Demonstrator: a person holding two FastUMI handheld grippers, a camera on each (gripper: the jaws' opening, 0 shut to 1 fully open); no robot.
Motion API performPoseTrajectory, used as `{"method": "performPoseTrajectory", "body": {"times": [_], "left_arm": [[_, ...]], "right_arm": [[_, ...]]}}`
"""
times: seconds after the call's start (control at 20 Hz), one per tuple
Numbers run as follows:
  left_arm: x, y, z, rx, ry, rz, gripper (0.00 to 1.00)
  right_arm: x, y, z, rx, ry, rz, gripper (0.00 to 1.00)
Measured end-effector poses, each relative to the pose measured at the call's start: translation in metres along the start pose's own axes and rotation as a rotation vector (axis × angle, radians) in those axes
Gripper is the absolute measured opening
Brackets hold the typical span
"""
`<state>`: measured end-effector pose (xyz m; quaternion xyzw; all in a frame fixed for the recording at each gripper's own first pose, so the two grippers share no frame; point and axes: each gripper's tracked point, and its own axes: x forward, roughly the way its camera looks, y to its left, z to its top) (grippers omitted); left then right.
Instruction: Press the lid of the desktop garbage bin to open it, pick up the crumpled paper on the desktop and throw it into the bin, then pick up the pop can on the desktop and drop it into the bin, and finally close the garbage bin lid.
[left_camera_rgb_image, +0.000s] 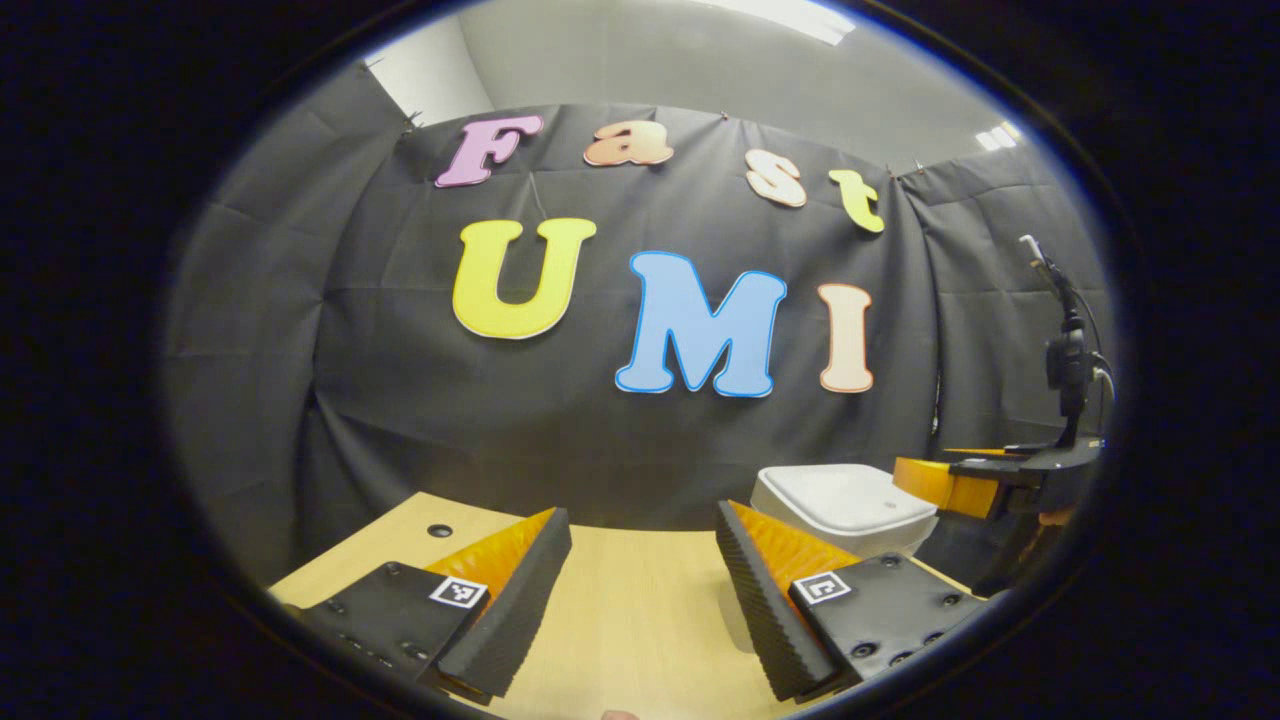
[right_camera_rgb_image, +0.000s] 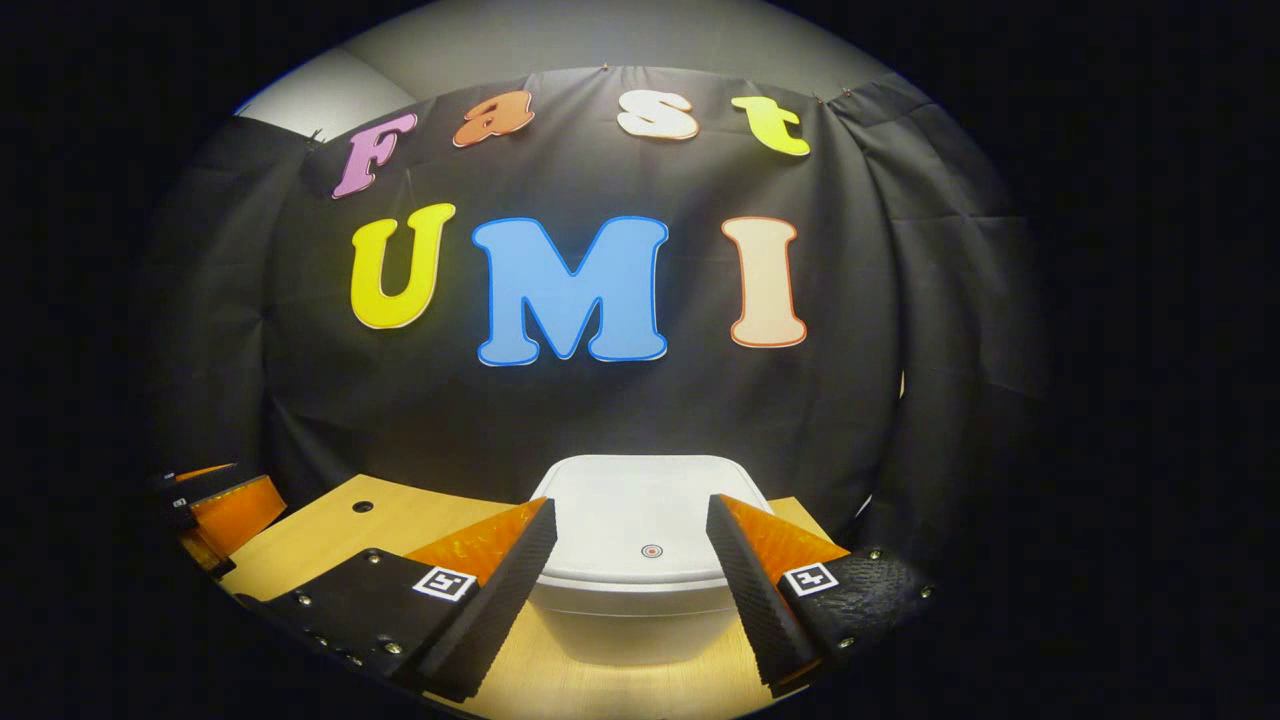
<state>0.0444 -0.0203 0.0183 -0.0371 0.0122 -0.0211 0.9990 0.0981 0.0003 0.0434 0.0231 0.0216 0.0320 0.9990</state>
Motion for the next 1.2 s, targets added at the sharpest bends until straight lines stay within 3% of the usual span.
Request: {"method": "performPoseTrajectory", "body": {"times": [0.7, 1.2], "left_arm": [[-0.007, -0.008, 0.004, 0.069, -0.025, 0.053, 0.95], [-0.027, -0.007, 0.014, 0.091, -0.049, 0.012, 0.95]], "right_arm": [[-0.056, 0.011, 0.035, -0.065, -0.175, 0.086, 0.96], [-0.076, 0.026, 0.035, -0.093, -0.223, 0.052, 0.96]]}}
